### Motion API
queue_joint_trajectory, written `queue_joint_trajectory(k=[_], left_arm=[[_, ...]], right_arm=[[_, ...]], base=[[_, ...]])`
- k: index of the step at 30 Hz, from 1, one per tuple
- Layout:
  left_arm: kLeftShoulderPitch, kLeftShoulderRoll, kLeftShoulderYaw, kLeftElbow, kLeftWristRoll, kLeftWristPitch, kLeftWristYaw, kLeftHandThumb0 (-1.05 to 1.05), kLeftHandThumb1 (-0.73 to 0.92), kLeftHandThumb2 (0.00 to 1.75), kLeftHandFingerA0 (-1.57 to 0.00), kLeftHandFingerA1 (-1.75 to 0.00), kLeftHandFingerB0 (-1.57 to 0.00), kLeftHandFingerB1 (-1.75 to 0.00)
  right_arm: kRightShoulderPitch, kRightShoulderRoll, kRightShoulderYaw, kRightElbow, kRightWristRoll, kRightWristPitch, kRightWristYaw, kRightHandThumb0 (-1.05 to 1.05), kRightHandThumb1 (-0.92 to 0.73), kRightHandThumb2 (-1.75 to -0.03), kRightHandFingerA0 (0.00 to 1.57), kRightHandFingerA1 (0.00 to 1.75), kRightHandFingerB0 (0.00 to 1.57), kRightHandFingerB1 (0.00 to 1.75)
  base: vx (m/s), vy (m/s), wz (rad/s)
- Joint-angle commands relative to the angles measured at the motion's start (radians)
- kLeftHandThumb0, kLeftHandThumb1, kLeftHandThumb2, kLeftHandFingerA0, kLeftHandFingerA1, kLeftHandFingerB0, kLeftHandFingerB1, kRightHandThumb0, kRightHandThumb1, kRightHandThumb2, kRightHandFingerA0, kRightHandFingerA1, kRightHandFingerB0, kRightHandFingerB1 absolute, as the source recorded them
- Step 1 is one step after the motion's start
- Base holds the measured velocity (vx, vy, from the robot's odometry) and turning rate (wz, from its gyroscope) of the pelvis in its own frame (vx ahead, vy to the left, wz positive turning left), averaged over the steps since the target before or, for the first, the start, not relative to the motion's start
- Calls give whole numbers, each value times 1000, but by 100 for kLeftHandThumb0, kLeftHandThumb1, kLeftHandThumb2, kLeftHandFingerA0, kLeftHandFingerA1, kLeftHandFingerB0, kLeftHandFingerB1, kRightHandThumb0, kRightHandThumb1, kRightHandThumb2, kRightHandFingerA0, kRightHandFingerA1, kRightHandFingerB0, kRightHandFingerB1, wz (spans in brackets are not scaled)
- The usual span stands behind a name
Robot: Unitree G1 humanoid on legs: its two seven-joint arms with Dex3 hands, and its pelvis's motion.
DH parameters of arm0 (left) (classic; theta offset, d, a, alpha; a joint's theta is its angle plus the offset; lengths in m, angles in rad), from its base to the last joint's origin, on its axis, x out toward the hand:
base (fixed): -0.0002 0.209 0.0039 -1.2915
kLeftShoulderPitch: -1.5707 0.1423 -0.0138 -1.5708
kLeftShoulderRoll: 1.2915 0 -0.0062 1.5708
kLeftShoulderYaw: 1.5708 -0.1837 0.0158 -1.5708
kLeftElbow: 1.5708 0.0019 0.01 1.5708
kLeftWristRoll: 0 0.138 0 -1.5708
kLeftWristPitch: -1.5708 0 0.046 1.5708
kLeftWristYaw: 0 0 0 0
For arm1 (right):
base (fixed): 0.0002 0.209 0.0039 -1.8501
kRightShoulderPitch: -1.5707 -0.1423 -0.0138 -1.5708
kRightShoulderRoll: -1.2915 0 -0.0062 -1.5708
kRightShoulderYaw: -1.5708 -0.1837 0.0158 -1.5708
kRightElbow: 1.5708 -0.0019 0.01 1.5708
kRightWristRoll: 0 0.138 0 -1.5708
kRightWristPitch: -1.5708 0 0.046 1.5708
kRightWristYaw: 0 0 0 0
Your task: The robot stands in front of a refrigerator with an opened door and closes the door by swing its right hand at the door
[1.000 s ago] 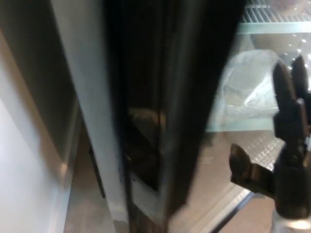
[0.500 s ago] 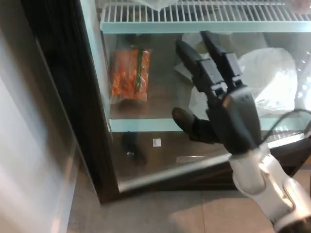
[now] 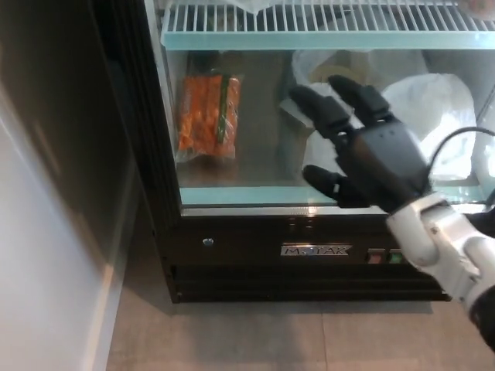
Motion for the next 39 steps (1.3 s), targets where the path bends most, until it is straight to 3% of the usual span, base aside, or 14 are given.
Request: queue_joint_trajectory(k=[1, 11, 13, 17, 18, 19, 20, 24, 26, 28, 32, 33, 36, 39], left_arm=[[-1, 14, 0, 14, 10, -30, -16, -56, 66, 98, -37, -53, -24, -46], [-19, 14, 4, 19, 6, -15, -25, -57, 66, 96, -35, -52, -24, -46], [-19, 19, 5, 19, 5, -25, -34, -58, 67, 96, -34, -51, -25, -46], [-18, 18, 5, 23, 5, -24, -34, -58, 67, 96, -34, -51, -25, -46], [-17, 20, 2, 21, 8, -22, -32, -57, 66, 96, -34, -52, -23, -45], [-17, 21, 0, 19, 11, -20, -30, -57, 66, 96, -34, -52, -23, -45], [-17, 22, -1, 20, 13, -16, -26, -56, 65, 97, -35, -52, -23, -45], [-17, 22, 0, 24, 13, -13, -23, -56, 65, 97, -35, -52, -23, -45], [-22, 25, 1, 27, 15, -5, -9, -55, 65, 96, -36, -53, -23, -45], [-13, 25, 2, 30, 15, -8, -6, -57, 66, 96, -34, -51, -24, -45], [-10, 24, 7, 32, 9, -7, -11, -57, 66, 96, -34, -51, -24, -45], [4, 25, 15, 30, -2, -9, -21, -56, 65, 96, -33, -52, -21, -45], [16, 28, 12, 31, 1, -5, -16, -58, 65, 97, -33, -52, -21, -44], [24, 29, 10, 32, 3, -4, -12, -58, 66, 97, -33, -51, -20, -44]], right_arm=[[212, -85, -26, -171, 73, -37, -29, -67, -75, -108, 3, 32, 3, 31], [503, -114, -50, -217, 119, -84, -107, -68, -73, -107, 3, 34, 3, 32], [567, -100, -42, -22, 119, -92, -192, -68, -70, -103, 4, 41, 4, 37], [574, -92, -39, 67, 130, -109, -222, -68, -70, -103, 4, 41, 4, 37], [571, -83, -39, 161, 136, -106, -233, -65, -90, -67, 14, 29, 12, 27], [571, -76, -39, 227, 141, -101, -238, -65, -90, -67, 14, 29, 12, 27], [571, -64, -51, 316, 163, -91, -222, -69, -69, -103, 8, 44, 1, 39], [560, -55, -64, 377, 187, -92, -203, -69, -69, -103, 8, 44, 1, 39], [540, -14, -216, 469, 383, 3, 87, -73, -69, -104, 4, 43, 2, 31], [539, -10, -255, 505, 417, 64, 193, -72, -72, -108, 4, 43, 2, 30], [534, -10, -275, 522, 414, 85, 234, -72, -72, -108, 4, 43, 2, 30], [527, -9, -304, 547, 437, 170, 322, -72, -71, -107, 1, 37, 6, 32], [527, -8, -319, 563, 443, 225, 386, -71, -72, -109, 2, 33, 1, 28], [530, -9, -317, 570, 430, 247, 403, -71, -72, -108, 3, 40, 3, 29]], base=[[0, 0, 0], [0, 0, 0], [0, 0, 0], [0, 0, 0], [0, 0, 0], [0, 0, 0], [0, 0, 0], [0, 0, 0], [0, 0, 0], [0, 0, 0], [0, 0, 0], [0, 0, 0], [0, 0, 0], [0, 0, 0]])
